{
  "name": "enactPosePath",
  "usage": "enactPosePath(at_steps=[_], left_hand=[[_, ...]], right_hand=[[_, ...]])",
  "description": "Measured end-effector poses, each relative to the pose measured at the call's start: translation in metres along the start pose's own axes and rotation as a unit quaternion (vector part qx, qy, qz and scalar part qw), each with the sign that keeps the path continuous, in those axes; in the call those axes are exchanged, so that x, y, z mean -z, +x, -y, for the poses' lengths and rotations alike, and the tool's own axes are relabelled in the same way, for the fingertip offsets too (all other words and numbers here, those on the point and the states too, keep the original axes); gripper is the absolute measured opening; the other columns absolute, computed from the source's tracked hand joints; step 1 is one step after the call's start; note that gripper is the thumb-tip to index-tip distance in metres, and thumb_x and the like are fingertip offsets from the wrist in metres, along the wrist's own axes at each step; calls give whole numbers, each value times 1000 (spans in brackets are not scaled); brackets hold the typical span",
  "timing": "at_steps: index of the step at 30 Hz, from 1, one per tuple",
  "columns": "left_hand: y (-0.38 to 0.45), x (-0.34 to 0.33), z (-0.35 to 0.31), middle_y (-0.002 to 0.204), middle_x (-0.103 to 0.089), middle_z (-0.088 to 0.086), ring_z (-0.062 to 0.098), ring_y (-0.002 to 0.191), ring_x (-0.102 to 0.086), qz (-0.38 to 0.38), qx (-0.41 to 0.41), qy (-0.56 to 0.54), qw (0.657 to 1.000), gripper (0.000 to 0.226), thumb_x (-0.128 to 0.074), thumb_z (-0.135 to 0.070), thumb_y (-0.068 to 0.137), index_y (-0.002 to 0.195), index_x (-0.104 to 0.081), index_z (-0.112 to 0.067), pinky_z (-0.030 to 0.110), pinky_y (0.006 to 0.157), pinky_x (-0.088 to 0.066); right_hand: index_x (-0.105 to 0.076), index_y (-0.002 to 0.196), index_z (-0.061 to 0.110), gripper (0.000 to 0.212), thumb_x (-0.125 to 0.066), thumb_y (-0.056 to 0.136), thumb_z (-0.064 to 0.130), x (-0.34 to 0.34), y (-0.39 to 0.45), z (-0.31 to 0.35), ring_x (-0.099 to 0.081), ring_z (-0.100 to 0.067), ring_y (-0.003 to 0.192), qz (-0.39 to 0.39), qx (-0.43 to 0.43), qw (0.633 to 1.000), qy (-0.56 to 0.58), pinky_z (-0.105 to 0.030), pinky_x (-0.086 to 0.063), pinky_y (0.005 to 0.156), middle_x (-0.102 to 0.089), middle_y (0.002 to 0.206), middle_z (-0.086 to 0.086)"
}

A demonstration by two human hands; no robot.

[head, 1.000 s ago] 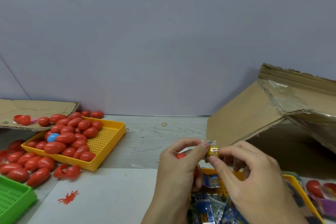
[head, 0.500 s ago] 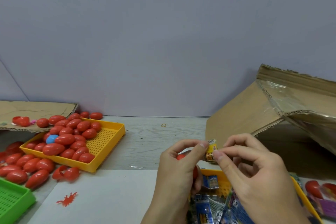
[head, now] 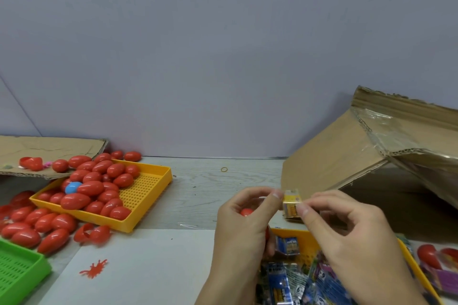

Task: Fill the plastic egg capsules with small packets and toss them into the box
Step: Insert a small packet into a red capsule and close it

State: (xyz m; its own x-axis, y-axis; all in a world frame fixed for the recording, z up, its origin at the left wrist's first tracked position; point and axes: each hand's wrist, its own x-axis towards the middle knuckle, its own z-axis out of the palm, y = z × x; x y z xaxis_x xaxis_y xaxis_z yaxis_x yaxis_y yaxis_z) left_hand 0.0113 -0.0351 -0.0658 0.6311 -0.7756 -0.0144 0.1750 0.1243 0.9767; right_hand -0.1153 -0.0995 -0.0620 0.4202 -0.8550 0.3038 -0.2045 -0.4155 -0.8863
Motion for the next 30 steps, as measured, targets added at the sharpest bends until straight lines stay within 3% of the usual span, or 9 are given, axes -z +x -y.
enactPosePath(at_steps=[5, 7, 10, 12, 15, 18, 21, 26, 30], left_hand=[[3, 3, 3, 56, -57, 0, 10, 37, -43, -31, 31, 46, 998, 13, -70, -40, 85, 81, -69, -28, 17, 35, -31], [4, 0, 7, 58, -57, 1, 12, 41, -46, -8, 70, 18, 997, 11, -61, -33, 90, 91, -62, -22, 20, 35, -30], [3, -5, 8, 56, -61, 0, 16, 46, -50, 22, 98, -24, 995, 19, -57, -10, 79, 95, -50, -17, 21, 37, -29], [3, -5, 11, 57, -62, -1, 13, 48, -50, 28, 79, 16, 996, 18, -59, -7, 89, 99, -51, -19, 23, 40, -34], [-1, -5, 9, 79, -67, 2, 7, 49, -55, 36, 12, 61, 997, 9, -68, -24, 91, 98, -64, -30, 20, 47, -43], [-3, -5, 3, 90, -72, 3, 7, 54, -61, 44, -36, 60, 997, 30, -73, -38, 77, 105, -63, -31, 20, 49, -46], [-2, -5, -1, 85, -75, 6, 9, 55, -61, 38, -62, 42, 996, 36, -69, -44, 72, 98, -66, -20, 20, 46, -45], [-2, -5, 1, 69, -70, 9, 6, 49, -53, 53, -73, 62, 994, 27, -61, -56, 70, 88, -75, -41, 19, 50, -43], [-1, -4, 3, 61, -65, 4, 4, 46, -51, 76, -64, 59, 993, 33, -60, -60, 70, 90, -76, -39, 20, 50, -42]], right_hand=[[-73, 72, 26, 15, -71, 86, 29, 5, 5, -9, -55, 4, 47, -46, -118, 990, 61, -27, -39, 54, -67, 57, 13], [-72, 74, 25, 16, -68, 88, 33, 5, 6, -12, -51, 2, 40, -35, -141, 988, 57, -27, -38, 51, -64, 51, 11], [-72, 77, 25, 15, -67, 89, 33, 5, 8, -14, -52, -4, 49, -33, -148, 986, 61, -27, -38, 55, -63, 51, 13], [-71, 77, 27, 14, -67, 88, 33, 6, 9, -15, -56, -7, 58, -40, -147, 986, 66, -26, -40, 57, -65, 56, 17], [-69, 77, 32, 12, -67, 88, 32, 6, 10, -15, -63, -7, 73, -49, -134, 987, 73, -25, -44, 60, -68, 68, 26], [-69, 76, 33, 12, -68, 88, 31, 6, 10, -15, -65, -7, 78, -45, -118, 990, 70, -25, -45, 62, -69, 69, 22], [-69, 76, 34, 11, -68, 87, 31, 5, 10, -15, -65, -6, 79, -40, -107, 991, 70, -24, -44, 62, -70, 68, 17], [-68, 78, 33, 9, -68, 86, 30, 4, 10, -14, -66, -6, 82, -35, -86, 993, 74, -22, -44, 66, -70, 74, 25], [-68, 76, 33, 11, -69, 86, 28, 3, 9, -14, -63, -1, 82, -38, -65, 996, 56, -15, -41, 66, -70, 74, 15]])
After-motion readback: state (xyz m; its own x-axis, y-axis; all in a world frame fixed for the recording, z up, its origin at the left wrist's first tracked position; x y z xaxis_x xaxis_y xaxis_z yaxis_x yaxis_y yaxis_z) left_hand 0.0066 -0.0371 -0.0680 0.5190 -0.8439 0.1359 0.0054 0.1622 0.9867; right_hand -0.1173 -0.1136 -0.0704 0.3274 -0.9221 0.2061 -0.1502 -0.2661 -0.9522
